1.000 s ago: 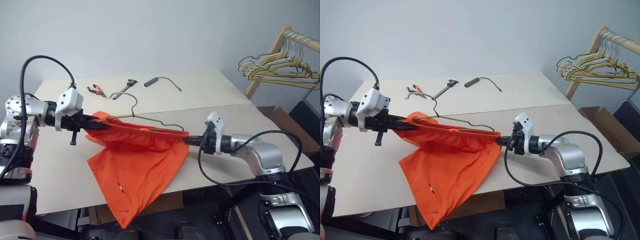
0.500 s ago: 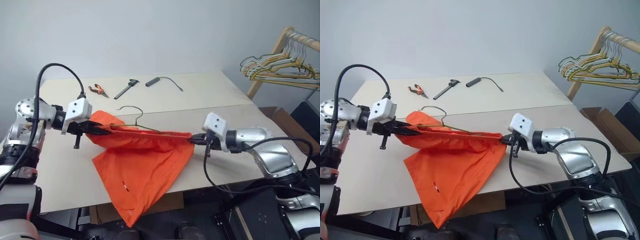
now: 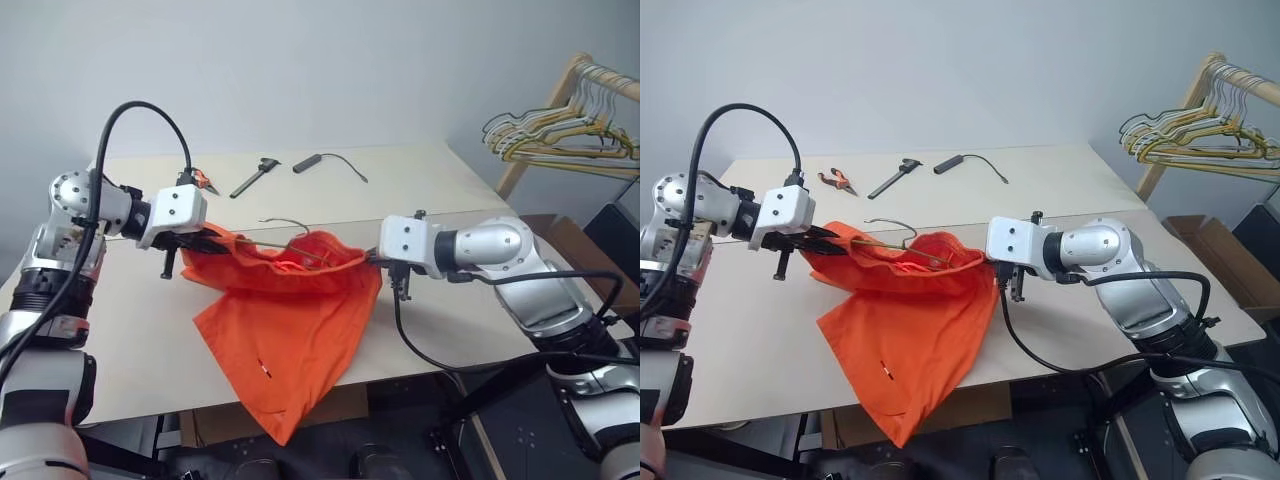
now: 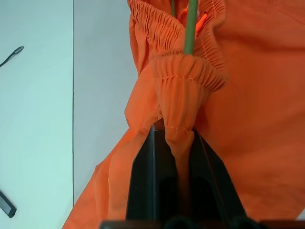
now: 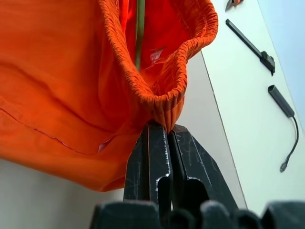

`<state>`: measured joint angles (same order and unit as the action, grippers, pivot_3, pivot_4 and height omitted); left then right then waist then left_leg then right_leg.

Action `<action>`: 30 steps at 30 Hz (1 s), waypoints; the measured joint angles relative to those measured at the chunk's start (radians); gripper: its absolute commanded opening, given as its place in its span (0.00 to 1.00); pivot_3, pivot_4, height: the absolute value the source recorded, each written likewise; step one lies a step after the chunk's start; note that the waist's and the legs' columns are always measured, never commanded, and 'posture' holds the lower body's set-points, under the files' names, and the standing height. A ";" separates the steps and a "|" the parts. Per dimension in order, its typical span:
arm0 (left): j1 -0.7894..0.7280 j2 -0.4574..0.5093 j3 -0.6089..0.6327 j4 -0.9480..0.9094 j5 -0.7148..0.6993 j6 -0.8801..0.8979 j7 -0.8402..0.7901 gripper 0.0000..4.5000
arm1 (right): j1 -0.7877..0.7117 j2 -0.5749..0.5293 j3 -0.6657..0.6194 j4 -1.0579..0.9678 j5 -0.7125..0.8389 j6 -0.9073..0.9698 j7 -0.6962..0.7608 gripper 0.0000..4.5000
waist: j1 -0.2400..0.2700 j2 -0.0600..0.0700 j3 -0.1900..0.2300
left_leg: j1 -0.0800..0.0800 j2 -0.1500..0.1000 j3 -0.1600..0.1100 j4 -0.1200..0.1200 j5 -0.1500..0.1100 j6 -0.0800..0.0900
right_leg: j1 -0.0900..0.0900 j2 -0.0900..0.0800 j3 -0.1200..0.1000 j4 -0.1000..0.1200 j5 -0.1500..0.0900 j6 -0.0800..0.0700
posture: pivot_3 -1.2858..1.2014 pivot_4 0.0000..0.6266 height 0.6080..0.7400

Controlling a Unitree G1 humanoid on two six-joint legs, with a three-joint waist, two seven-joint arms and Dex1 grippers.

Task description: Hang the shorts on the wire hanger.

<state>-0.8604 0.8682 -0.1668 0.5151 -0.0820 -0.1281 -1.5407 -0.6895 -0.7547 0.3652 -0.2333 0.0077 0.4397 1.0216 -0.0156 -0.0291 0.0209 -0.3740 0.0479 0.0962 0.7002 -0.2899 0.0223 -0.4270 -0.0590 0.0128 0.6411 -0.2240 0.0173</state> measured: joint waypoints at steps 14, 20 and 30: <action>0.003 -0.031 0.001 -0.041 -0.027 0.009 0.017 0.00 | -0.046 0.083 0.051 -0.032 -0.043 0.086 0.014 0.24 | 0.000 0.000 0.000 | -0.001 0.000 0.000 0.000 0.000 0.000 | -0.001 0.000 0.000 0.000 0.000 0.000 | 0.52 0.00 1.00; 0.011 -0.032 0.022 -0.043 -0.042 0.019 0.023 0.00 | -0.057 0.098 0.074 -0.005 -0.070 0.098 0.013 0.62 | 0.000 0.000 0.000 | -0.001 0.000 0.000 0.001 0.000 0.000 | -0.001 0.000 0.000 0.001 0.000 0.000 | 0.52 0.00 1.00; 0.030 -0.033 0.030 -0.044 -0.044 0.022 0.025 0.00 | -0.042 0.198 0.010 0.062 0.000 0.209 -0.027 0.62 | -0.001 0.000 0.000 | -0.001 0.000 0.000 0.001 0.000 0.000 | -0.001 0.000 0.000 0.001 0.000 0.000 | 0.52 0.00 1.00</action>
<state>-0.8307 0.8355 -0.1366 0.4711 -0.1258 -0.1056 -1.5155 -0.7316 -0.5568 0.3748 -0.1714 0.0081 0.6491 0.9950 -0.0162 -0.0291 0.0209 -0.3746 0.0480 0.0963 0.7010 -0.2898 0.0222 -0.4276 -0.0589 0.0126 0.6423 -0.2238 0.0172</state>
